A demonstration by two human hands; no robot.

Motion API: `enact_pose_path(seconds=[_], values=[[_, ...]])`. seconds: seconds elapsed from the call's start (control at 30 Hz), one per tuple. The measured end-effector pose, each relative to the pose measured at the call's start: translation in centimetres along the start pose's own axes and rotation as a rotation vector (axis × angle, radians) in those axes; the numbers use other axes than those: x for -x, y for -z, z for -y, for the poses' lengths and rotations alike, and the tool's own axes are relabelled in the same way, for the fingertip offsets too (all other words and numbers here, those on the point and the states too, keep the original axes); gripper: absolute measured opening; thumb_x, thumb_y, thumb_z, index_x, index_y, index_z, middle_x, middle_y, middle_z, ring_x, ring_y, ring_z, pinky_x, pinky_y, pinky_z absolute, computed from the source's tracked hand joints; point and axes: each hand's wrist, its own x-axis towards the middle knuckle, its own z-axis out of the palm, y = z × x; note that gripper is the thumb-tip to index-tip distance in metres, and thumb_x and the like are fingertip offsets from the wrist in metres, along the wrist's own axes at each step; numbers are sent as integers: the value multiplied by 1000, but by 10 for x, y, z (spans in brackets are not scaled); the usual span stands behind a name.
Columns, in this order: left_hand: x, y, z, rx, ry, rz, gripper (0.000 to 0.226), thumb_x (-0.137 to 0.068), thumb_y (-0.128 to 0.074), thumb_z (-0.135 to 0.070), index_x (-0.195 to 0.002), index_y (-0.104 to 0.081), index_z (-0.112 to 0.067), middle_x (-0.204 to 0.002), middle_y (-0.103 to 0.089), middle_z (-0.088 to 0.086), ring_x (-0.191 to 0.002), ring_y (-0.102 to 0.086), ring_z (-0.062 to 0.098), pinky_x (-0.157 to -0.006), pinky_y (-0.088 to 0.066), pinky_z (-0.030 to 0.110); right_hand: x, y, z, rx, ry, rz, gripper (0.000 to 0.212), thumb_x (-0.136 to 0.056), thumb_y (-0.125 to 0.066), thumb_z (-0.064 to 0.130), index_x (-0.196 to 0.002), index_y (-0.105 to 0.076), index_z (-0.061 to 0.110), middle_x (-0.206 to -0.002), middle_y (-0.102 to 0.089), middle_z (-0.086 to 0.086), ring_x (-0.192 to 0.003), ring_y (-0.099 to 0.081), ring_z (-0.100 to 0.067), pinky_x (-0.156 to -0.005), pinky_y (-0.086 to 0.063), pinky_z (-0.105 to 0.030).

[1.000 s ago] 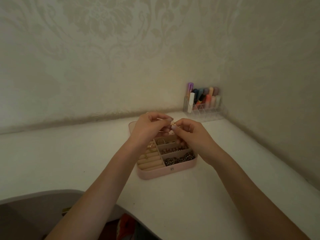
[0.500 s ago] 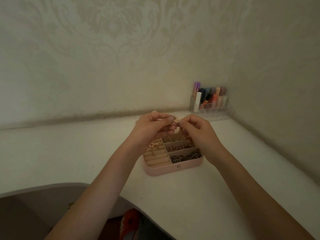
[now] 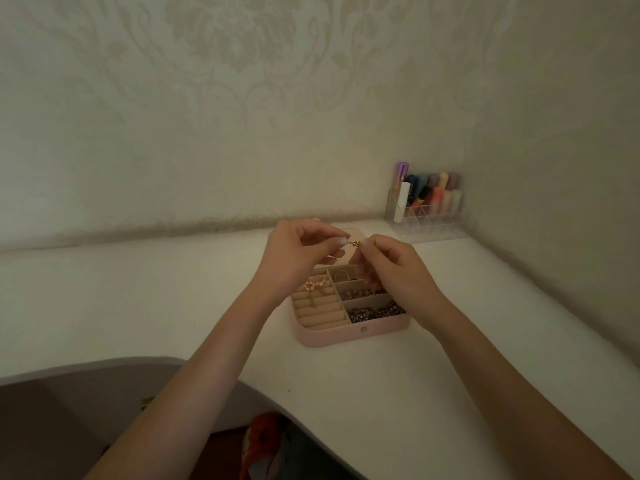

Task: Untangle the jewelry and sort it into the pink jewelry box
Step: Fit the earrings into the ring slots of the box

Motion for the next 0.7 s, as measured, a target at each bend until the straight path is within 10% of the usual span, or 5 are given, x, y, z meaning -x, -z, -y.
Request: enact_pose_path(seconds=[0.7], values=[[14, 43, 13, -479, 37, 175, 9, -73, -78, -15, -70, -73, -21, -65, -68, -9, -62, -56, -2, -61, -42, 9, 12, -17, -14, 539, 485, 110, 15, -80, -70, 12, -93, -73, 19, -77, -63, 13, -68, -51, 2, -64, -40, -8]])
